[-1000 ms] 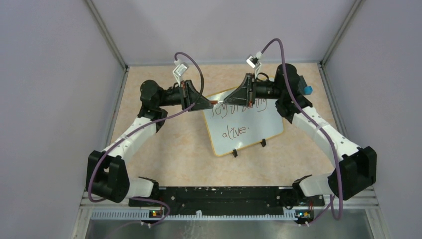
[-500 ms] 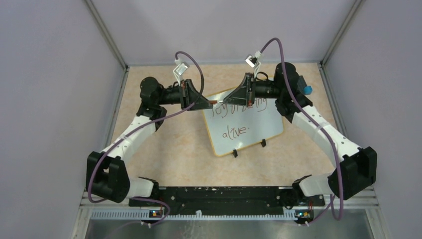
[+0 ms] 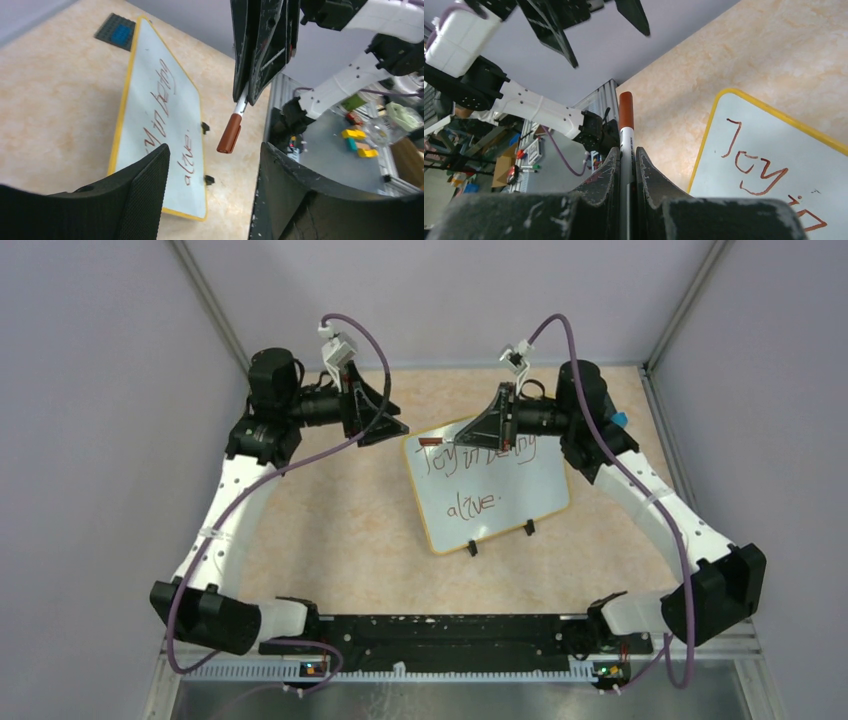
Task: Write a sentence on the whiteboard
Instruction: Close the whiteboard marker at the center of the board, then place the whiteboard marker at the center of the board.
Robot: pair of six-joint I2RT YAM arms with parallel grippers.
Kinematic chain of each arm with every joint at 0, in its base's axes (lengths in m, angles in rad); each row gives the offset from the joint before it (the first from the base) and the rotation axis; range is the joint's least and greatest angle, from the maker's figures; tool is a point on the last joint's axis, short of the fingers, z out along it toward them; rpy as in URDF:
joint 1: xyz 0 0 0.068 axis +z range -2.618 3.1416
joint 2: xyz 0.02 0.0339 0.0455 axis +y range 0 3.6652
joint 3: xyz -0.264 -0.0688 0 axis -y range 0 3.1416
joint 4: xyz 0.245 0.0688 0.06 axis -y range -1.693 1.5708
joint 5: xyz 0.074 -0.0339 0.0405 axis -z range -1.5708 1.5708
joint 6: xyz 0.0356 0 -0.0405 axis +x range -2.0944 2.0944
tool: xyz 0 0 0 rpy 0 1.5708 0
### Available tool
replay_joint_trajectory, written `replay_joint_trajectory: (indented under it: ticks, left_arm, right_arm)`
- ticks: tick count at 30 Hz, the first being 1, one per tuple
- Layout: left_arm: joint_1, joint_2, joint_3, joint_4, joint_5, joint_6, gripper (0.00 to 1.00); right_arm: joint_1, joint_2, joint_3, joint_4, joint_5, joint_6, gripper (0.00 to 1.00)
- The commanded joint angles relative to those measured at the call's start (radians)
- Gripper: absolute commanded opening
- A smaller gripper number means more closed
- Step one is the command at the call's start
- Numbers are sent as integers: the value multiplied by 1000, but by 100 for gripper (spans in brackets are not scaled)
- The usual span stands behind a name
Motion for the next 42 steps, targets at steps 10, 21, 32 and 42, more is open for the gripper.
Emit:
replay_joint_trajectory:
  ticks: [10,21,32,42]
  left_arm:
    - [-226,89,373,-812,-395,888,68]
    - [-429,139,376,-869,-578,913,58]
    - [-469,150,361,-845,-628,891,32]
    - [-336,65,232,-695,-608,723,13]
  right_arm:
    - [63,-25,19,-215,-22,-187,0]
    - [126,-12,-3,-216,-11,-192,0]
    - [138,1,-1,-228,-2,-209,0]
    - [-14,-40,44,-153,-17,-130,45]
